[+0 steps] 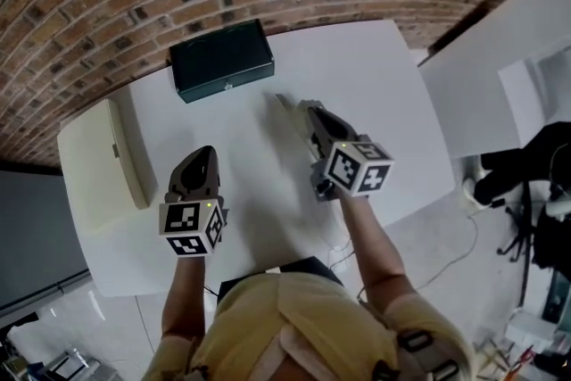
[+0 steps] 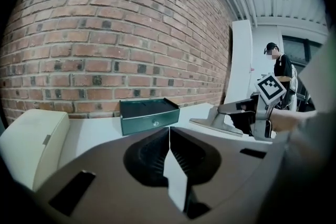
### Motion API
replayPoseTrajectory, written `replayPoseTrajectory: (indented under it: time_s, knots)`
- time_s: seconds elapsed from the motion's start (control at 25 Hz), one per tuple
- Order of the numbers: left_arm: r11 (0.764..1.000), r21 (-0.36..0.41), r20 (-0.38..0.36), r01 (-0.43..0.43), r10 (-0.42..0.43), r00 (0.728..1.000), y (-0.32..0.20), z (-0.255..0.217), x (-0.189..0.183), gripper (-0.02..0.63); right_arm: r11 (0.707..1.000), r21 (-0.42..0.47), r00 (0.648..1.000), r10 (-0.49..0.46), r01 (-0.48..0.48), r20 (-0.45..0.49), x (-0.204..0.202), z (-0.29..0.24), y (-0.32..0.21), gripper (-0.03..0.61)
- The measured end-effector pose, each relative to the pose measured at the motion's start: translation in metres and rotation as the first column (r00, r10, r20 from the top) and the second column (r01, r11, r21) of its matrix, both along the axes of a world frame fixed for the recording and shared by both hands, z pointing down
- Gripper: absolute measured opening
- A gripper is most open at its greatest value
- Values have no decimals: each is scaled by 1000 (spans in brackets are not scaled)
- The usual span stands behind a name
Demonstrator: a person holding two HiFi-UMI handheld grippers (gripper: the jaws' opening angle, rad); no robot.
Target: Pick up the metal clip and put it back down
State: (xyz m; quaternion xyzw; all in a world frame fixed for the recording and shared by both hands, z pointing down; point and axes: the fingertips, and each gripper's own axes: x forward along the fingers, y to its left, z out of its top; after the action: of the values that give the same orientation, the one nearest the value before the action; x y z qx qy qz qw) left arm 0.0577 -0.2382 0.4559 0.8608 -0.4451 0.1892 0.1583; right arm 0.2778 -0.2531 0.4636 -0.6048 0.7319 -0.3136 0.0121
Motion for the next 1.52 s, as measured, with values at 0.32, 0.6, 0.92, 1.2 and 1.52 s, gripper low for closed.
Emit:
replayPoseTrajectory:
  time_s: [0.32,0.6,0.92,1.2,1.52]
  knots:
    - [999,-13,29,-42,43,999,-14,13,54,3,998,-2,998,61,-61,14,64,12,-16,20]
    - [996,-21,46,-91,92,995,-34,22,96,3,996,8,995,87,-88,41,96,24,-37,20]
    - [994,-37,46,-99,101,994,-54,35,120,3,990,15,987,137,-139,79,121,41,-59,19]
    - [993,-58,25,-104,105,994,-71,45,134,3,979,21,976,198,-201,86,147,52,-68,20]
    - [992,-69,-2,-107,107,994,-84,54,146,3,964,34,962,261,-265,79,174,58,-74,20]
